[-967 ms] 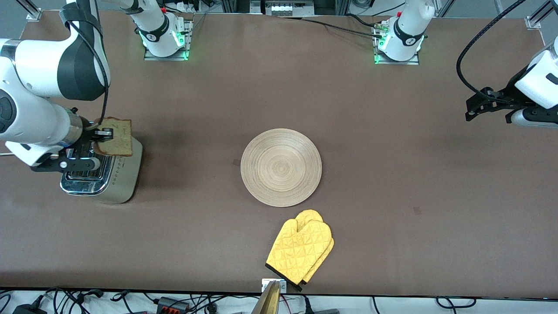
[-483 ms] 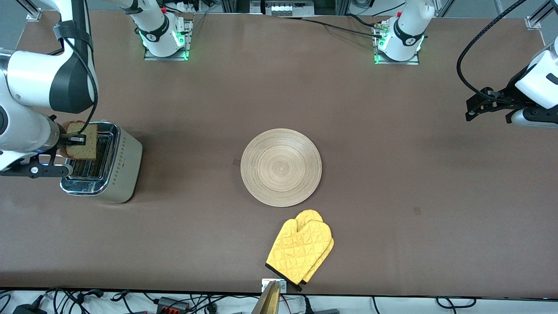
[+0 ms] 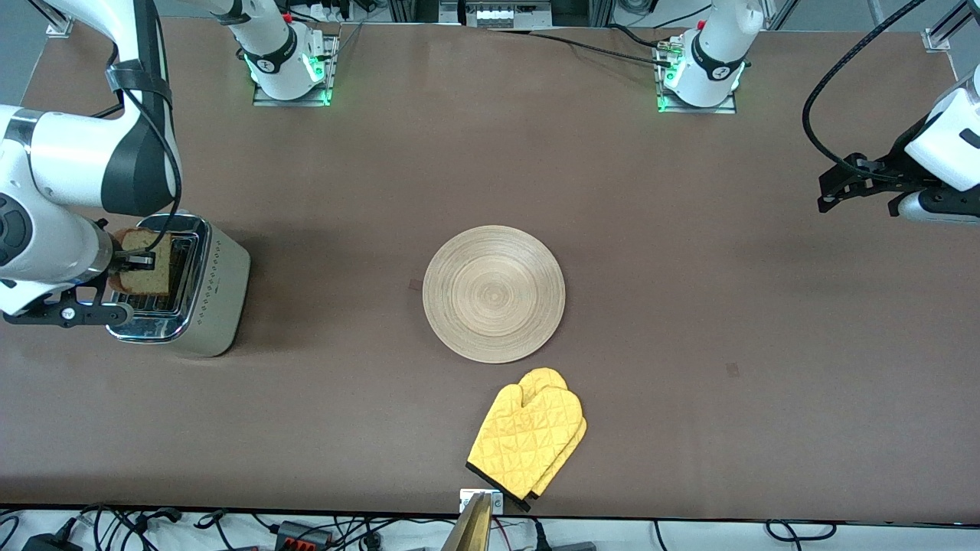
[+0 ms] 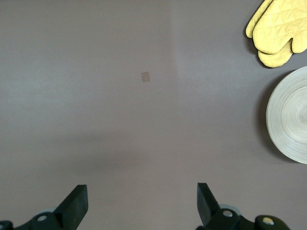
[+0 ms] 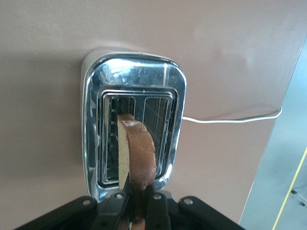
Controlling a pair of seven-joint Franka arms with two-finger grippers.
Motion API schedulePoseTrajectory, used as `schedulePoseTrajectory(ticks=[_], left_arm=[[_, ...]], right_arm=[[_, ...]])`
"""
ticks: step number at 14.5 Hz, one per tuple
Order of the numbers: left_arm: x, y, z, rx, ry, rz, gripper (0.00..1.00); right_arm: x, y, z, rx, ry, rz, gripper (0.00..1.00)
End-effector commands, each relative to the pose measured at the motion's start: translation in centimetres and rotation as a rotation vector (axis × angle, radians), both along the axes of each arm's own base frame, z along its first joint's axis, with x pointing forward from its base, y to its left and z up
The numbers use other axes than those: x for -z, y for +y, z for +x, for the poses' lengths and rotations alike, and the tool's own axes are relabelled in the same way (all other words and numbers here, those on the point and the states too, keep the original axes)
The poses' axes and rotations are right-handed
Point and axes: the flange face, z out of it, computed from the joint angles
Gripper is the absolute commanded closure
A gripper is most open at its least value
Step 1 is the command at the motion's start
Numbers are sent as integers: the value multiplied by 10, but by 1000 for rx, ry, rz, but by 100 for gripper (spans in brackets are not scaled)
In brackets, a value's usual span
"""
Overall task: Move plate and put bread in toaster
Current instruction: 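Lower the bread slice into the toaster slot with the right gripper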
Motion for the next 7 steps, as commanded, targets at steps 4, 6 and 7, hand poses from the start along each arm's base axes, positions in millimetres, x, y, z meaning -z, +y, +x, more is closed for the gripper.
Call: schedulePoseTrajectory(ticks=[4, 6, 7], left_arm=[[-6, 1, 2, -8, 3, 20, 0], [-6, 1, 2, -8, 3, 20, 0], [-6, 1, 2, -10, 3, 19, 0]], right_arm=[[12, 7, 11, 12, -27, 28, 100], [18, 7, 11, 15, -21, 25, 100], [20, 8, 11, 13, -21, 26, 100]])
